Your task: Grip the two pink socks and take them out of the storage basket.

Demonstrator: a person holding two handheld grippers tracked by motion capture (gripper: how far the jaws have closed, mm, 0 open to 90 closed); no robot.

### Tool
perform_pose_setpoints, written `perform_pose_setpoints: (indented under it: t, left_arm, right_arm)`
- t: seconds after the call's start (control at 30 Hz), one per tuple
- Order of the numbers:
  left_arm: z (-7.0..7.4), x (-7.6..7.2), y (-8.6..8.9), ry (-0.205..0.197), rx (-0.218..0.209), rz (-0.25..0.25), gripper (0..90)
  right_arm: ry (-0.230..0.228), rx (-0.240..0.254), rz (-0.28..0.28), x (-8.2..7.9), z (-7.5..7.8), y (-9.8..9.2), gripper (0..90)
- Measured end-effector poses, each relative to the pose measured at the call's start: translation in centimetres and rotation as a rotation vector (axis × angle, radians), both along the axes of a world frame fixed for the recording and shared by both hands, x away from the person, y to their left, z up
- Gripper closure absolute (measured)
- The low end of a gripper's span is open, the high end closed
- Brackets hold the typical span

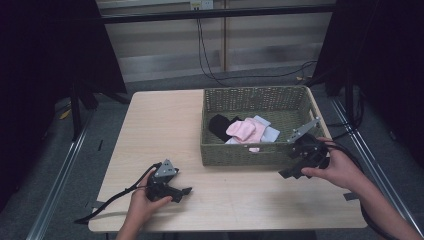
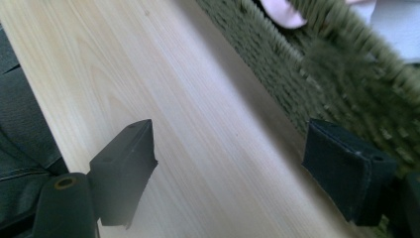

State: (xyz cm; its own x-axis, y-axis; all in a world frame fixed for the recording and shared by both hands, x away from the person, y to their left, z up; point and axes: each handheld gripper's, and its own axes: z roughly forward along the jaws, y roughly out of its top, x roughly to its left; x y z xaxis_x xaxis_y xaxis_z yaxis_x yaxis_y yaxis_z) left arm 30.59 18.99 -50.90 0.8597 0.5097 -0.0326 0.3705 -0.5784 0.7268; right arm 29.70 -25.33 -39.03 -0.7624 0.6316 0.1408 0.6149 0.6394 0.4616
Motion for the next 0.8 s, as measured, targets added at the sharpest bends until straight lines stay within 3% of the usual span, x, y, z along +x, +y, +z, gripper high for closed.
perform_pose_setpoints:
  t: [0.27,0.6,0.8]
  left_arm:
    - [0.0,0.0,0.0,0.001,0.0,-0.002,13.1]
    - [0.0,0.0,0.1,-0.001,0.011,-0.013,13.1]
    - [0.0,0.0,0.1,0.001,0.004,-0.009,13.1]
  right_arm:
    - [-0.001,-0.003,0.011,1.3,2.3,0.6,19.7]
    - [-0.014,0.009,0.008,3.6,4.2,1.5,19.8]
    - [-0.065,0.009,-0.024,6.0,5.2,1.9,20.3]
